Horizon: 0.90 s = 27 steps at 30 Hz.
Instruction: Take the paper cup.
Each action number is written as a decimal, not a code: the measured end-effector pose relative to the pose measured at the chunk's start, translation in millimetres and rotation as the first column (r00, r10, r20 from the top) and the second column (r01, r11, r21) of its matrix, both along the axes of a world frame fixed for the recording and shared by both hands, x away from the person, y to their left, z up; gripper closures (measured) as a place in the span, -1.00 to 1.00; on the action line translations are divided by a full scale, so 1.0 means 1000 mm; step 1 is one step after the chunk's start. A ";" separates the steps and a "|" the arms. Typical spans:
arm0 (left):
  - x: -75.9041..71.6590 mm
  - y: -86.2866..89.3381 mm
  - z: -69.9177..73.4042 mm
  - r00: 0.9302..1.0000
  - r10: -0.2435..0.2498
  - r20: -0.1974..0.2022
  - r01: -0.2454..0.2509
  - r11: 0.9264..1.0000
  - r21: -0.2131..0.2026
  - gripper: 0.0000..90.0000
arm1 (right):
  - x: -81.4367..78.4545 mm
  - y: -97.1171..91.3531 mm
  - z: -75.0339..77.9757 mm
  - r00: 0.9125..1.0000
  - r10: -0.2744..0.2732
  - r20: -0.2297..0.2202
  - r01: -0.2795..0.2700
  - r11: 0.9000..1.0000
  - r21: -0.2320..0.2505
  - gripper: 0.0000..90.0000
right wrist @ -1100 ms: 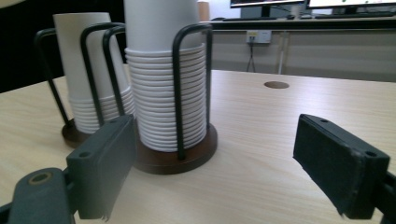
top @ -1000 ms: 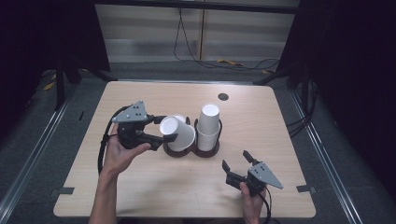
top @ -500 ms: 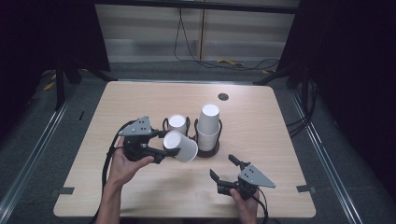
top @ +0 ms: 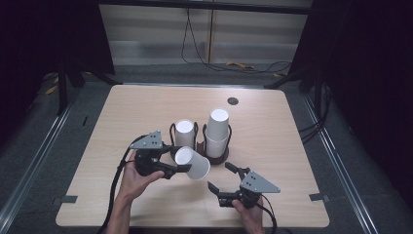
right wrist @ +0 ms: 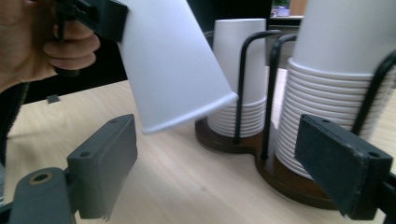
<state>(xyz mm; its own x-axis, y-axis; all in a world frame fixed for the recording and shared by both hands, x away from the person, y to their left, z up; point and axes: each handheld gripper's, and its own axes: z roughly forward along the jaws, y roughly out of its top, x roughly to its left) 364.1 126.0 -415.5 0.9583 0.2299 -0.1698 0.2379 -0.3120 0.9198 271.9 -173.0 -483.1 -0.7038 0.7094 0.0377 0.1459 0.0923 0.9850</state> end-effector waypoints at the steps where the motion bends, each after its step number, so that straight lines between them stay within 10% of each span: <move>1: 0.000 -0.001 -0.001 1.000 -0.003 0.002 0.003 1.000 0.004 -0.23 | 0.001 0.001 0.000 1.000 0.011 0.002 -0.011 1.000 -0.004 -0.71; 27: -0.009 -0.024 -0.016 0.994 -0.090 -0.067 0.089 0.996 -0.015 -0.23 | 0.017 0.025 -0.006 0.989 0.146 -0.015 -0.147 0.988 -0.046 -0.71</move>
<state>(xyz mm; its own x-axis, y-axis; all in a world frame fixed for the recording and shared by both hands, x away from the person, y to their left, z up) 354.8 102.1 -431.9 0.9612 0.1414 -0.2369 0.2710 -0.3238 0.9065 288.5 -147.8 -489.4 -0.8001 0.5996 0.0157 0.1384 0.1591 0.9775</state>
